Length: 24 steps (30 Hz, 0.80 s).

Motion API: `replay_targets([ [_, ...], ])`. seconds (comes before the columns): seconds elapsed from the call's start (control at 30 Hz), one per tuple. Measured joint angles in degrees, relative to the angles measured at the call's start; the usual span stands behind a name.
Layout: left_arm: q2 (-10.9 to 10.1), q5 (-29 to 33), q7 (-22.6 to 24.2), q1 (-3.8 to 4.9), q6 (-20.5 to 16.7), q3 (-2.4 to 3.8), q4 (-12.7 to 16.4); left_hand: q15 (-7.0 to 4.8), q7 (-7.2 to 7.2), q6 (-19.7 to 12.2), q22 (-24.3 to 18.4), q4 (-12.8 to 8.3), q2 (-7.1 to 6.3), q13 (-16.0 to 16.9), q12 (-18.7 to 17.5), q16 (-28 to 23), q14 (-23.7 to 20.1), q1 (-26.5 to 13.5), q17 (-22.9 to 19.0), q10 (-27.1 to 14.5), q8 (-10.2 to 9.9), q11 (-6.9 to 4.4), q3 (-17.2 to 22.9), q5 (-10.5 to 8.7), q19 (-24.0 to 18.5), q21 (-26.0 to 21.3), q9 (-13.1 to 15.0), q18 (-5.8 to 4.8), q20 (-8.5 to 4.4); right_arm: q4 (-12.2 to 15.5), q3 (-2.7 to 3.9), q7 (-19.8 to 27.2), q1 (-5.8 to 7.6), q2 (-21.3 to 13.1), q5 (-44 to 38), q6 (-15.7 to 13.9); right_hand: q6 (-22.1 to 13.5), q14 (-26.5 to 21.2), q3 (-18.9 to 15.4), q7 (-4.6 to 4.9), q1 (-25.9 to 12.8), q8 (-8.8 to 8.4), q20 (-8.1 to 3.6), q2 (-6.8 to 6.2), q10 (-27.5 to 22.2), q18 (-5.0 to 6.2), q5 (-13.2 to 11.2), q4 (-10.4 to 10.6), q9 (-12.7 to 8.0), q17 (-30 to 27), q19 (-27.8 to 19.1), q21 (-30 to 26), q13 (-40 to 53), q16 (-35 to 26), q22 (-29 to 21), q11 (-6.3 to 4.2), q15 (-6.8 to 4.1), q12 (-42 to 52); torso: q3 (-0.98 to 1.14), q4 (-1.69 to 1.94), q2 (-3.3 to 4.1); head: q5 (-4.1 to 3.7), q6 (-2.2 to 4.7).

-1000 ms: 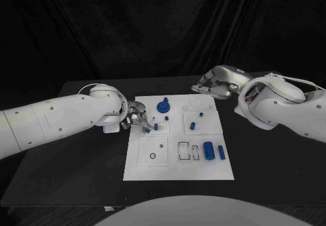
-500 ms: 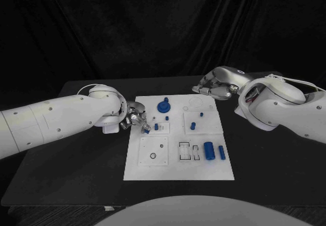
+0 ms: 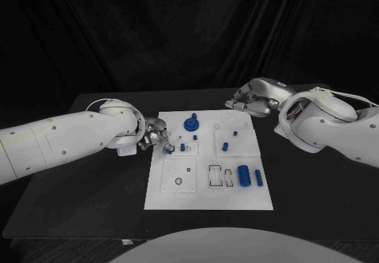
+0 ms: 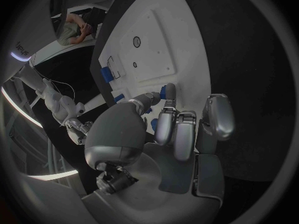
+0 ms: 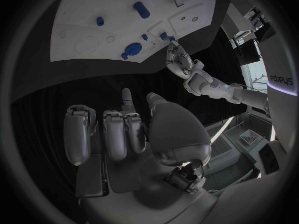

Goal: Assemble the parts on the task board

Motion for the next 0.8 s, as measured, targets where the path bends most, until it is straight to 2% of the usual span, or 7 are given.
replay_targets([
  [0.3,-0.92,0.00,0.01,0.00,-2.63,-0.01,0.48,0.00,0.03,-0.01,0.00,-0.15,0.34,0.00,-0.45,0.00,0.00,-1.22,0.00,-0.42,-0.23,-0.01,0.77,-0.32,-0.41,-0.68,0.06,0.01,0.00,-0.02,0.00,-0.02,-0.12,-0.10,0.00,0.00,0.00,0.00,0.16,0.00,0.06,0.00,0.00,0.06,0.00,0.00,0.00,-0.16,0.00,0.00,0.00,0.00,0.00,0.00,0.00,0.00,0.00,0.00,0.00,0.01,-0.03,0.19,0.00],
  [0.33,-0.94,0.00,0.01,0.00,-2.91,-0.01,0.50,0.00,0.04,-0.02,0.00,-0.77,0.30,0.00,-0.45,0.00,0.00,-1.26,0.00,-0.42,-0.23,0.00,1.40,-0.33,-0.41,-0.87,0.06,0.00,0.00,-0.02,0.00,-0.02,-0.15,-0.10,0.00,0.00,0.00,0.00,0.15,0.00,0.06,0.00,0.00,0.06,0.00,0.00,0.00,-0.15,0.00,0.00,0.00,0.00,0.00,0.00,0.00,0.00,0.00,0.00,0.00,0.01,-0.04,0.20,0.00],
  [0.5,-0.97,-0.01,0.02,-0.01,-4.38,-0.01,0.66,0.00,0.20,-0.01,0.00,-0.62,0.41,0.00,-0.65,0.00,0.00,-1.75,0.00,-0.42,-0.23,0.00,1.55,-0.67,-0.54,-1.01,0.06,0.00,-0.12,-0.03,0.00,-0.03,-0.29,-0.07,0.00,0.00,0.00,0.00,0.15,0.00,0.38,0.00,0.00,-0.26,0.00,0.00,0.00,-0.15,0.00,0.00,0.00,-0.21,0.00,0.00,0.00,0.00,0.00,0.00,-0.01,0.01,-0.04,0.25,0.00],
  [0.8,-0.60,-0.01,0.03,-0.15,-6.11,-0.01,0.60,0.00,0.22,-0.02,0.00,-0.46,0.79,0.00,-0.64,0.00,0.00,-2.14,0.00,-0.42,-0.45,0.00,1.72,-1.11,-0.82,-1.01,0.13,0.00,-0.01,-0.12,0.00,-0.05,-0.40,0.01,0.00,0.01,0.20,0.00,0.16,0.21,0.67,0.00,0.00,0.04,0.00,0.00,0.22,-0.48,-0.01,0.00,0.00,-0.21,0.00,0.00,-0.01,0.00,0.00,0.00,-0.03,0.02,-0.09,0.11,0.00],
])
